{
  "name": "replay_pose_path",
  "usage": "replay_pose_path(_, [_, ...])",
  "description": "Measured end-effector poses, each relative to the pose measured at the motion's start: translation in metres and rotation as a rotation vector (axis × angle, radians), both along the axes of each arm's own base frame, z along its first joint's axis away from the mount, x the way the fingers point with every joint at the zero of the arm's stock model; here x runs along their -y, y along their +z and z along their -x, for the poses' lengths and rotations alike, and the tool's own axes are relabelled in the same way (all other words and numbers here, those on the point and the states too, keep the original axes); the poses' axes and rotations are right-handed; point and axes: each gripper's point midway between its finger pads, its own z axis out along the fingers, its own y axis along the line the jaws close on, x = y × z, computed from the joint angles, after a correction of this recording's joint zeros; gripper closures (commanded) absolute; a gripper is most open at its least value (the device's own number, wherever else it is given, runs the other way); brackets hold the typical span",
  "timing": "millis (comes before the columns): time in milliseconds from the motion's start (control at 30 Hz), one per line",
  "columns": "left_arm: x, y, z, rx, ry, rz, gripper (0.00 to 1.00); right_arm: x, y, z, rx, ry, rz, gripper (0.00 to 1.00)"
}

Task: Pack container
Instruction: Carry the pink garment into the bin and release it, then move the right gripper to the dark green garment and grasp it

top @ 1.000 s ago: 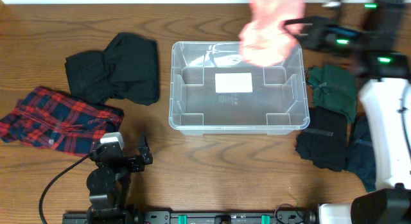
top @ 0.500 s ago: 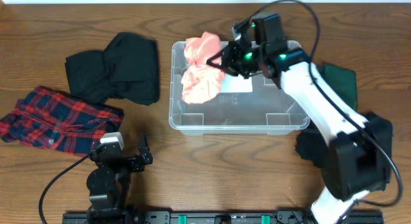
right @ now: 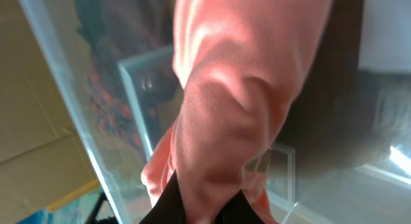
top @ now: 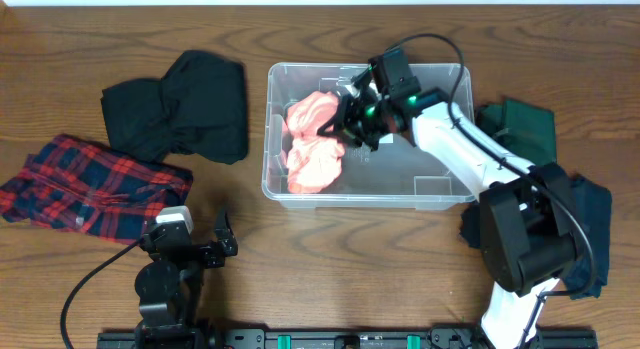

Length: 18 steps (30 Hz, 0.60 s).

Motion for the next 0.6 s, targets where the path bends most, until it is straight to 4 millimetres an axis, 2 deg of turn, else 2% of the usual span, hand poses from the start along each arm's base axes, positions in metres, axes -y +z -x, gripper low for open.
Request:
replay_pose_path(33, [0.0, 0.0, 0.0, 0.0, 0.0, 0.0, 0.02, -0.002, -0.002, 0.003, -0.005, 0.006, 0.002, 0.89])
replay_pose_path(67, [0.0, 0.0, 0.0, 0.0, 0.0, 0.0, 0.02, -0.003, -0.003, 0.006, -0.01, 0.009, 0.005, 0.73])
replay_pose_path(100, [0.0, 0.0, 0.0, 0.0, 0.0, 0.0, 0.02, -0.004, -0.004, 0.007, -0.016, 0.01, 0.006, 0.52])
replay_pose_path(133, [0.0, 0.0, 0.0, 0.0, 0.0, 0.0, 0.02, -0.004, -0.006, 0.008, -0.021, 0.009, 0.007, 0.37])
replay_pose_path(167, [0.0, 0.0, 0.0, 0.0, 0.0, 0.0, 0.02, -0.004, -0.006, 0.01, -0.026, 0.011, 0.011, 0.27])
replay_pose_path(200, [0.0, 0.0, 0.0, 0.0, 0.0, 0.0, 0.02, -0.003, -0.007, 0.011, -0.03, 0.011, 0.015, 0.23])
replay_pose_path(267, [0.0, 0.0, 0.0, 0.0, 0.0, 0.0, 0.02, 0.0, -0.011, 0.012, -0.029, 0.012, 0.041, 0.21])
replay_pose_path(467, [0.0, 0.0, 0.0, 0.0, 0.0, 0.0, 0.02, 0.029, -0.031, 0.019, 0.006, 0.04, 0.213, 0.28])
replay_pose_path(533, [0.0, 0.0, 0.0, 0.0, 0.0, 0.0, 0.02, 0.043, -0.028, 0.02, 0.047, 0.047, 0.289, 0.26])
replay_pose_path(600, [0.0, 0.0, 0.0, 0.0, 0.0, 0.0, 0.02, 0.064, -0.013, 0.018, 0.117, 0.033, 0.38, 0.19])
